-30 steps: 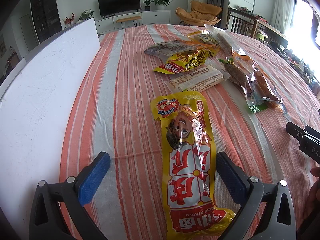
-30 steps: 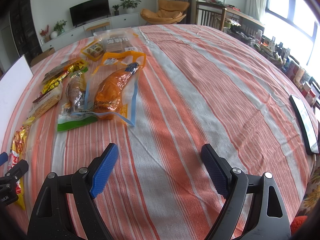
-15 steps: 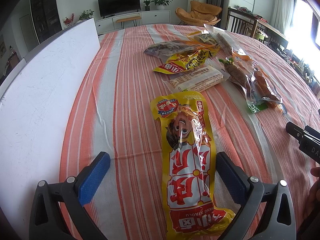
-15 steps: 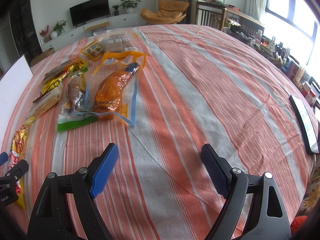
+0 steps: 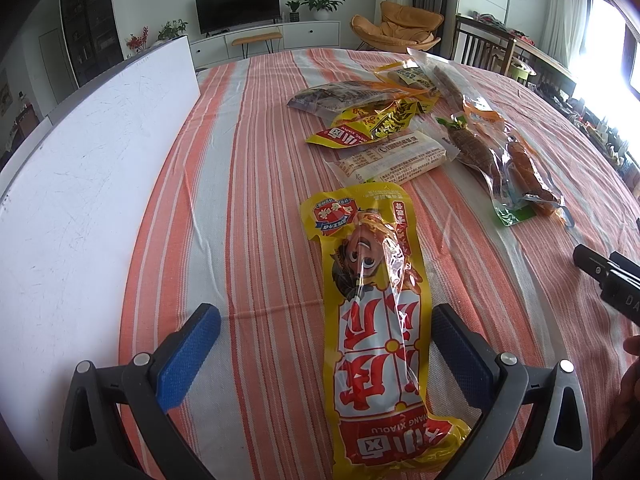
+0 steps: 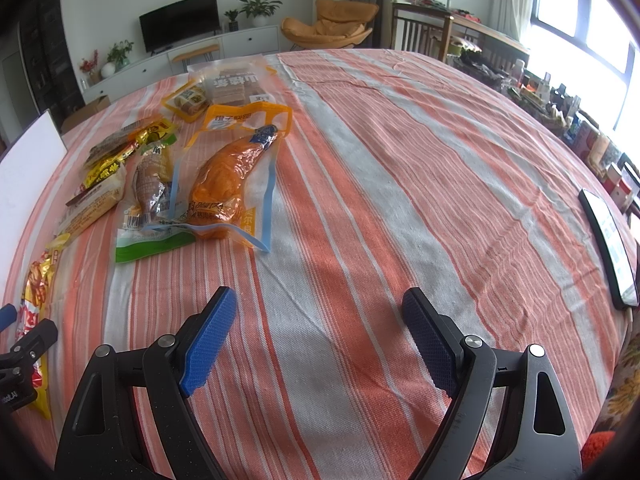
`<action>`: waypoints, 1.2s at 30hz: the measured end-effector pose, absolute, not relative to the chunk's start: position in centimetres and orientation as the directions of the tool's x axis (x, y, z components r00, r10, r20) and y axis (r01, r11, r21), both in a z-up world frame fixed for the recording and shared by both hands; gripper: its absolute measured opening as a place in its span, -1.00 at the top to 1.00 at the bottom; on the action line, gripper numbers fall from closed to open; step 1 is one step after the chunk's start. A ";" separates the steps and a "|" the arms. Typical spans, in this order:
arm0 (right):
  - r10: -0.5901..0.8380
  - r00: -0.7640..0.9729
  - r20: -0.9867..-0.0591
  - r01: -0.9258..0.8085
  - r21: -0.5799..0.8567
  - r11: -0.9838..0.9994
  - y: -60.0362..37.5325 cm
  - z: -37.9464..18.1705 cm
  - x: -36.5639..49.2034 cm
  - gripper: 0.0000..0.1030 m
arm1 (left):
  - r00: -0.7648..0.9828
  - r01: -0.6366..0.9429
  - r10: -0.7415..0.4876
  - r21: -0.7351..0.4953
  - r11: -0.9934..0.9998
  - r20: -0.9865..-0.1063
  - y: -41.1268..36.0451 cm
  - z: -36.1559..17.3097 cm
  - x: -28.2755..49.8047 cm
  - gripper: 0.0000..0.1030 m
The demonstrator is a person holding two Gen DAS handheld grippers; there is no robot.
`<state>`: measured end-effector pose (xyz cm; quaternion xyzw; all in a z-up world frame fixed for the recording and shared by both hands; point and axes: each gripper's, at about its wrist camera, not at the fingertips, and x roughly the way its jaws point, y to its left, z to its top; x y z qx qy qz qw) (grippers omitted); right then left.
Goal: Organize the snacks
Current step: 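Move the right tool toward the clear bag with the orange sausage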
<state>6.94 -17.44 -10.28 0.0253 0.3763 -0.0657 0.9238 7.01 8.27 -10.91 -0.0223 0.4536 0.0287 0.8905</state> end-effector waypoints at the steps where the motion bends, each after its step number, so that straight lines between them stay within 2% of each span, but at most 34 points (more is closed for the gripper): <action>1: -0.097 0.710 -0.697 0.146 0.012 0.989 -17.7 -10.1 6.6 -0.68 | 0.587 -0.072 0.031 -0.014 0.997 -0.809 8.3 -10.9 7.0 -1.00; 3: -0.079 0.723 -0.687 0.177 0.074 0.981 -17.9 -9.8 5.2 -0.68 | 0.587 -0.072 0.031 -0.014 0.997 -0.809 8.3 -10.9 7.0 -1.00; 7: 0.056 0.740 -0.671 0.201 0.300 0.932 -20.1 -9.1 5.1 -0.69 | 0.587 -0.072 0.031 -0.014 0.997 -0.809 8.3 -10.9 7.0 -1.00; 10: 0.166 0.715 -0.680 0.156 0.385 0.909 -19.2 -8.2 6.6 -0.69 | 0.587 -0.072 0.031 -0.014 0.997 -0.809 8.3 -10.9 7.0 -1.00; 13: 0.165 0.710 -0.685 0.071 0.303 0.950 -16.1 -6.1 8.8 -0.69 | 0.587 -0.072 0.031 -0.014 0.997 -0.809 8.3 -10.9 7.0 -1.00; 15: 0.127 0.667 -0.734 0.047 0.211 0.976 -14.1 -5.8 11.5 -0.68 | 0.588 -0.072 0.031 -0.014 0.997 -0.809 8.3 -10.9 7.0 -1.00; 20: 0.072 0.561 -0.825 0.030 0.107 0.994 -11.3 -7.5 16.6 -0.72 | 0.588 -0.072 0.031 -0.014 0.997 -0.808 8.3 -10.9 7.0 -1.00; 23: 0.102 0.576 -0.811 -0.033 0.102 0.994 -10.2 -8.0 17.4 -0.74 | 0.588 -0.071 0.031 -0.014 0.997 -0.809 8.2 -10.9 7.1 -1.00; 26: 0.112 0.587 -0.802 -0.006 0.134 0.991 -10.9 -8.2 17.7 -0.74 | 0.588 -0.071 0.031 -0.014 0.997 -0.808 8.2 -11.0 7.1 -1.00; 30: 0.061 0.574 -0.816 0.010 0.082 0.997 -11.0 -8.4 17.5 -0.74 | 0.588 -0.072 0.031 -0.014 0.997 -0.808 8.2 -11.0 7.1 -1.00; 36: 0.112 0.547 -0.830 0.026 0.150 0.988 -12.0 -7.9 17.9 -0.74 | 0.588 -0.071 0.031 -0.014 0.997 -0.808 8.2 -11.0 7.1 -1.00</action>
